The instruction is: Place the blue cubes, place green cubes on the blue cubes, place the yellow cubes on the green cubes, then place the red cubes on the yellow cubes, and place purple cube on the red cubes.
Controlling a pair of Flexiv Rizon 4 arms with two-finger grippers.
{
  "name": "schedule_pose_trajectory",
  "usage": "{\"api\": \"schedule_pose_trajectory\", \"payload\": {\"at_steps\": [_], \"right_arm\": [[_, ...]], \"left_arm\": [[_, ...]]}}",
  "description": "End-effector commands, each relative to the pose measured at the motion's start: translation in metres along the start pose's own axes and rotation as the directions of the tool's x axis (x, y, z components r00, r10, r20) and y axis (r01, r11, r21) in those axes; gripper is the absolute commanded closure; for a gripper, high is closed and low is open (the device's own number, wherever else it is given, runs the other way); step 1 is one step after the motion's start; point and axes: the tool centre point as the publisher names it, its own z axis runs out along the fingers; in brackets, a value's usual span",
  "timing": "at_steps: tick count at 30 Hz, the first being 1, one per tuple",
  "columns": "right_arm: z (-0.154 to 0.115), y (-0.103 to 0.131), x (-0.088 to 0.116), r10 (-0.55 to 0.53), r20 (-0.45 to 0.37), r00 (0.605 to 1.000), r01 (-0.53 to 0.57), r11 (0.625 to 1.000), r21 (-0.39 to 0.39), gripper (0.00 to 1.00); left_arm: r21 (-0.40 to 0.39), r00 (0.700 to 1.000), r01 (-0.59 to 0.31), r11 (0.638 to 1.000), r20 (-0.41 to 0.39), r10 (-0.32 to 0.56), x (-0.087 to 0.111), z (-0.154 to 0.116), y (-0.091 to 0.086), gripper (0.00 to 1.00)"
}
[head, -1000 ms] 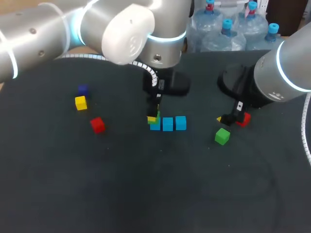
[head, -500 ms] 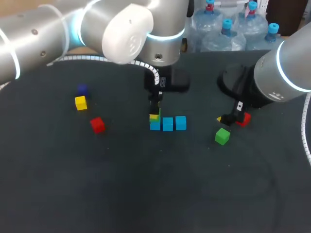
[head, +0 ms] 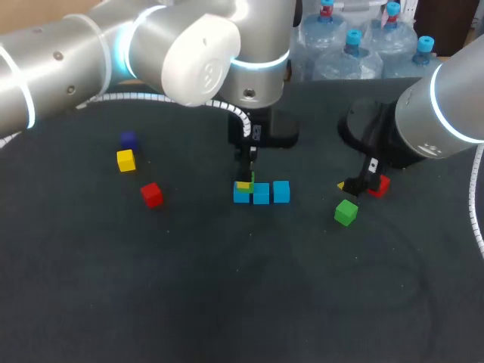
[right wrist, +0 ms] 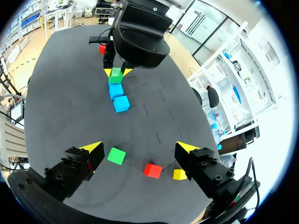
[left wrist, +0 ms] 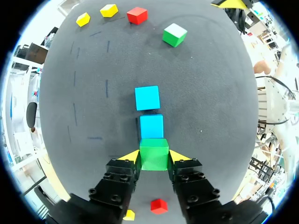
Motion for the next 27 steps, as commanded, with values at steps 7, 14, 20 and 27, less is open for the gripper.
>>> {"api": "schedule_pose_trajectory", "payload": {"at_steps": [7, 14, 20, 27], "right_arm": [[0.0002, 0.0023, 0.0015, 0.002, 0.004, 1.000, -0.002, 1.000, 0.011, 0.00], [0.0002, 0.0023, 0.0015, 0.002, 0.004, 1.000, -0.002, 1.000, 0.011, 0.00], [0.0002, 0.0023, 0.0015, 0.002, 0.004, 1.000, -0.002, 1.000, 0.011, 0.00], [0.0002, 0.0023, 0.0015, 0.002, 0.004, 1.000, -0.002, 1.000, 0.011, 0.00]], "left_arm": [[0.000, 1.000, -0.003, 1.000, 0.001, 0.003, -0.0064, 0.0027, 0.0046, 1.00], [0.001, 1.000, 0.005, 1.000, -0.005, -0.005, -0.0053, 0.0048, 0.0070, 1.00], [0.005, 1.000, 0.012, 1.000, -0.008, -0.012, -0.0049, 0.0055, 0.0069, 1.00], [0.006, 1.000, 0.012, 1.000, -0.007, -0.012, -0.0044, 0.0057, 0.0070, 1.00]]}}
